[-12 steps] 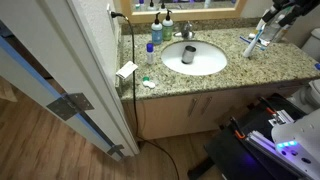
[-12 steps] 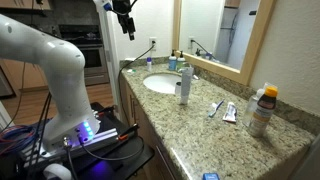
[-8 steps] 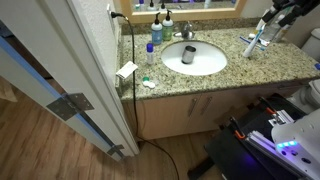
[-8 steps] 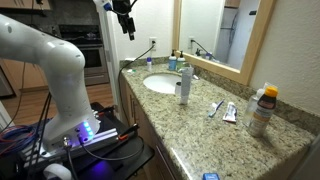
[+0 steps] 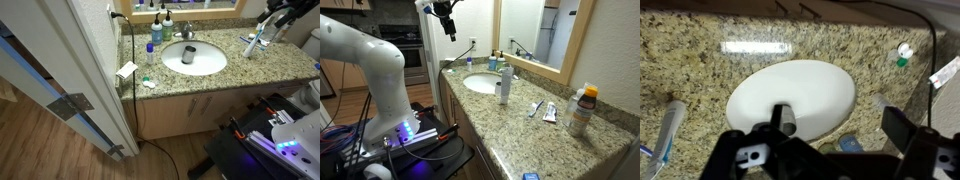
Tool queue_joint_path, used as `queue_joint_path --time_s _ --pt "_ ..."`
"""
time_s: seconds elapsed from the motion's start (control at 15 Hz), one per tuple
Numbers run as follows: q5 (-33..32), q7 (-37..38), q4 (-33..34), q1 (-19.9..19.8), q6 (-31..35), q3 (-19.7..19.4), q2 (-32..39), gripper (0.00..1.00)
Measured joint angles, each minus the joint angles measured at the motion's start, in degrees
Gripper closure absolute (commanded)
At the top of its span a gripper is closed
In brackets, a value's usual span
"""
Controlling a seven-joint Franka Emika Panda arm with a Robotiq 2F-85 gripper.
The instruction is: Remove the silver cup from the sink
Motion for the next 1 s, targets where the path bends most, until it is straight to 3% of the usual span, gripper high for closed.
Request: queue_joint_path --time_s 0.13,0.47,0.8,1.0 --pt "-0.02 3.58 -3.13 -2.06 8.08 0.9 2.2 0.0" --pt "0.01 8.15 -2.98 -9.24 26.26 -0.42 18.11 0.0" --pt "-0.74 9.93 -2.33 -10.02 27.97 -0.04 21.77 0.0" --pt "-3.54 17.26 -1.83 -12.92 31.62 3.15 28.41 0.0"
